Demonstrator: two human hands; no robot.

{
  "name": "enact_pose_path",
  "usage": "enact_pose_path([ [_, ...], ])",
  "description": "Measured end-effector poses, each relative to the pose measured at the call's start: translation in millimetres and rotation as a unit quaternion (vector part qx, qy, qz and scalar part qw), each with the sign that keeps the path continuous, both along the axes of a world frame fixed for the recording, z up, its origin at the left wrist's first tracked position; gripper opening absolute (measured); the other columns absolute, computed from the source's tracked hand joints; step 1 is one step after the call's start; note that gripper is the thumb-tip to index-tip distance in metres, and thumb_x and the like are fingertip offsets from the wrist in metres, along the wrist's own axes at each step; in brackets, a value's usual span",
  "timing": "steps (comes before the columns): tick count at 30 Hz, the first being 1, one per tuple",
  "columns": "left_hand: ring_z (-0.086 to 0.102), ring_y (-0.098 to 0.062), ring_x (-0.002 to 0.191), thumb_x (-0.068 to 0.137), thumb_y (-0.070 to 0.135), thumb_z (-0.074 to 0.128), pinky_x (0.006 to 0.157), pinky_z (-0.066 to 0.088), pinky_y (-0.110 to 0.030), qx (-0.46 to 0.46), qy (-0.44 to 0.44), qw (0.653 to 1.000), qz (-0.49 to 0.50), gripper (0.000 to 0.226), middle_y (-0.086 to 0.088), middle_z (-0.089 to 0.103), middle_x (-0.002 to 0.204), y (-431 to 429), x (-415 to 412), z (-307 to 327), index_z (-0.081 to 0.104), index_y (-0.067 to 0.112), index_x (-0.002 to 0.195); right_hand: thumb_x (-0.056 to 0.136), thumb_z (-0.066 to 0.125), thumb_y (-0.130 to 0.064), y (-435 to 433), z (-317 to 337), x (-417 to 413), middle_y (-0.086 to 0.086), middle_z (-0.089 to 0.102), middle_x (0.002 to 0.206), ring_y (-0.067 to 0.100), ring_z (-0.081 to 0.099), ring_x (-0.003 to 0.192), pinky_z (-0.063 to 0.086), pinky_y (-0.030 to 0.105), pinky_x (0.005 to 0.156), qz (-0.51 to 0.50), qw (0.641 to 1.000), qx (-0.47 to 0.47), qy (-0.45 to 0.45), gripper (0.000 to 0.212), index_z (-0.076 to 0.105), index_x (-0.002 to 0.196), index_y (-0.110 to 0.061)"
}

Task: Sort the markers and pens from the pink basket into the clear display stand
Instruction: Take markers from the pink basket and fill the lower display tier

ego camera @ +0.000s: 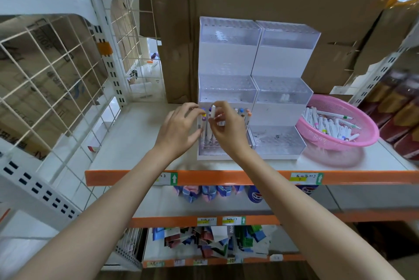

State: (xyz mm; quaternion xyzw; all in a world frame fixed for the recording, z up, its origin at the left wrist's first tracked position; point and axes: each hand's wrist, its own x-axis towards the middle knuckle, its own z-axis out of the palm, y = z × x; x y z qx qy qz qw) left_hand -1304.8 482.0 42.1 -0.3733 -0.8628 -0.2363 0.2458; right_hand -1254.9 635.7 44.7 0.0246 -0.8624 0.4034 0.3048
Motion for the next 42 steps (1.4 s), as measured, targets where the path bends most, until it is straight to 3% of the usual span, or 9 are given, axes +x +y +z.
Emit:
enact_pose_path([
  [7, 0.052, -0.025, 0.122, 0.079, 0.027, 0.071, 0.104, 0.038, -0.046, -0.093, 0.017, 0.995, 0.005, 0.059, -0.006, 0.052, 0.137, -10, -2, -4, 0.052, 0.019, 0.134, 0.089, 0.061, -0.004, -2, -2, 4, 0.004, 0.062, 0.093, 0.018, 0.062, 0.078, 0.056, 0.038, 0.070, 0.003, 0.999, 0.032, -0.016, 0.028, 0.054, 0.115, -0.012],
  [16, 0.052, -0.024, 0.123, 0.082, 0.030, 0.069, 0.105, 0.034, -0.048, -0.101, 0.017, 0.995, 0.002, 0.058, -0.005, 0.052, 0.137, -14, -4, -2, 0.049, 0.022, 0.136, 0.089, 0.062, -0.005, 1, -15, 8, 0.005, 0.064, 0.089, 0.022, 0.066, 0.079, 0.056, 0.046, 0.071, -0.008, 0.993, 0.080, -0.085, 0.035, 0.047, 0.119, -0.015],
  [25, 0.049, -0.022, 0.126, 0.084, 0.032, 0.066, 0.108, 0.031, -0.048, -0.120, 0.003, 0.993, -0.002, 0.060, -0.002, 0.049, 0.140, -17, -5, -1, 0.044, 0.025, 0.139, 0.092, 0.060, -0.012, 1, -16, 6, 0.005, 0.064, 0.077, 0.025, 0.061, 0.067, 0.055, 0.042, 0.064, -0.030, 0.981, 0.177, -0.072, 0.036, 0.045, 0.124, -0.015],
  [31, 0.050, -0.023, 0.125, 0.083, 0.028, 0.067, 0.107, 0.030, -0.048, -0.115, -0.005, 0.993, -0.004, 0.059, -0.003, 0.050, 0.139, -16, -4, 3, 0.047, 0.023, 0.138, 0.092, 0.058, -0.013, 5, -14, 4, 0.005, 0.065, 0.070, 0.025, 0.060, 0.061, 0.054, 0.041, 0.058, -0.029, 0.984, 0.162, -0.061, 0.021, 0.049, 0.111, -0.015],
  [40, 0.053, -0.024, 0.121, 0.082, 0.027, 0.066, 0.102, 0.037, -0.045, -0.085, 0.003, 0.996, -0.003, 0.051, -0.004, 0.055, 0.133, -9, -3, 7, 0.054, 0.018, 0.131, 0.089, 0.064, -0.020, 13, -4, 8, 0.006, 0.062, 0.098, 0.026, 0.058, 0.084, 0.049, 0.038, 0.061, -0.031, 0.976, 0.203, -0.068, 0.037, 0.049, 0.123, -0.013],
  [42, 0.052, -0.023, 0.121, 0.083, 0.028, 0.065, 0.103, 0.037, -0.045, -0.080, 0.001, 0.997, -0.001, 0.051, -0.003, 0.054, 0.134, -6, -2, 9, 0.053, 0.018, 0.132, 0.085, 0.068, -0.019, 17, -3, 10, 0.008, 0.063, 0.104, 0.028, 0.058, 0.093, 0.051, 0.040, 0.071, -0.046, 0.969, 0.239, -0.032, 0.036, 0.055, 0.118, -0.012],
])
